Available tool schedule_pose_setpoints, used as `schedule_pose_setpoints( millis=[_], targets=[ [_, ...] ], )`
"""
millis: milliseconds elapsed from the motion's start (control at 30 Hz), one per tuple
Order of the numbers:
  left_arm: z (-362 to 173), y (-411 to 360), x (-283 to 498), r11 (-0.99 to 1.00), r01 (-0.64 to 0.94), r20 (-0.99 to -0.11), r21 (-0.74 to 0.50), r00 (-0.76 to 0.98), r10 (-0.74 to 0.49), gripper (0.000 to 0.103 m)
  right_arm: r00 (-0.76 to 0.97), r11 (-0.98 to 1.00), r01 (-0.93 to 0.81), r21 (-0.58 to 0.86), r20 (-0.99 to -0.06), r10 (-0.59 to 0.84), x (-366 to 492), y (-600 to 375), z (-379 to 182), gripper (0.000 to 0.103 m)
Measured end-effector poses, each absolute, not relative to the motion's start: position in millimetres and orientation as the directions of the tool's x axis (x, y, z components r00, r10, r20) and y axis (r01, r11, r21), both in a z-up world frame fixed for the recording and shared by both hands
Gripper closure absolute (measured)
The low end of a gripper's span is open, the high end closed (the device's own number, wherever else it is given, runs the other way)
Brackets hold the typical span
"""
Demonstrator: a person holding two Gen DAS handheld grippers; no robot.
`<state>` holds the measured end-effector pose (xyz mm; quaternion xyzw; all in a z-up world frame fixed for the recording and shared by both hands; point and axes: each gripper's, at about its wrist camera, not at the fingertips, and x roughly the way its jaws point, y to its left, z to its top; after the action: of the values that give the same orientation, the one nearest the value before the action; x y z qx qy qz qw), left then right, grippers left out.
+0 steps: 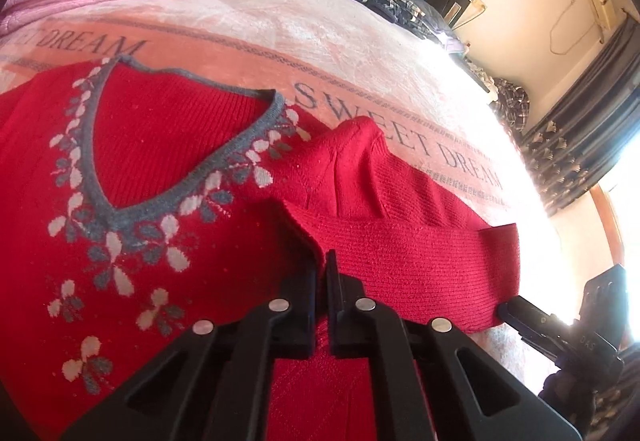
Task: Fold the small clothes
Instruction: 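Lay the sleeve flat across the chest and open the right tool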
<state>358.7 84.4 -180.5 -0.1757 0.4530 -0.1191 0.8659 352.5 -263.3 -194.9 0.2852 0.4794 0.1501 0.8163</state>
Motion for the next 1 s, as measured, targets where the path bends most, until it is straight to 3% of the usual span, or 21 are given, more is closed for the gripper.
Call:
schedule_pose_setpoints(
  millis=[267,567,733,1000],
  targets=[
    [-144.8,106.4,346.1,0.906,0.083,-0.684,-0.414,0.629,-0.370,0.100,0.501,0.788,0.035,0.615,-0.693,0.518,355.7,-254.1,-189.1,0.053],
    [-124.0,191.1,346.8,0.924,-0.023,-0.668,-0.383,0.697,-0.260,0.100,0.501,0.788,0.029,0.615,-0.691,0.522,366.0,-235.8,-182.1,0.050],
    [-108.7,239.2,345.7,0.935,-0.088,-0.644,-0.345,0.746,-0.167,0.100,0.514,0.793,0.053,0.608,-0.697,0.500,372.3,-230.3,-180.6,0.043],
    [-165.3,273.8,357.1,0.940,-0.204,-0.756,-0.273,0.650,-0.079,0.099,0.480,0.789,0.118,0.603,-0.730,0.486,385.1,-229.9,-202.5,0.036]
  ],
)
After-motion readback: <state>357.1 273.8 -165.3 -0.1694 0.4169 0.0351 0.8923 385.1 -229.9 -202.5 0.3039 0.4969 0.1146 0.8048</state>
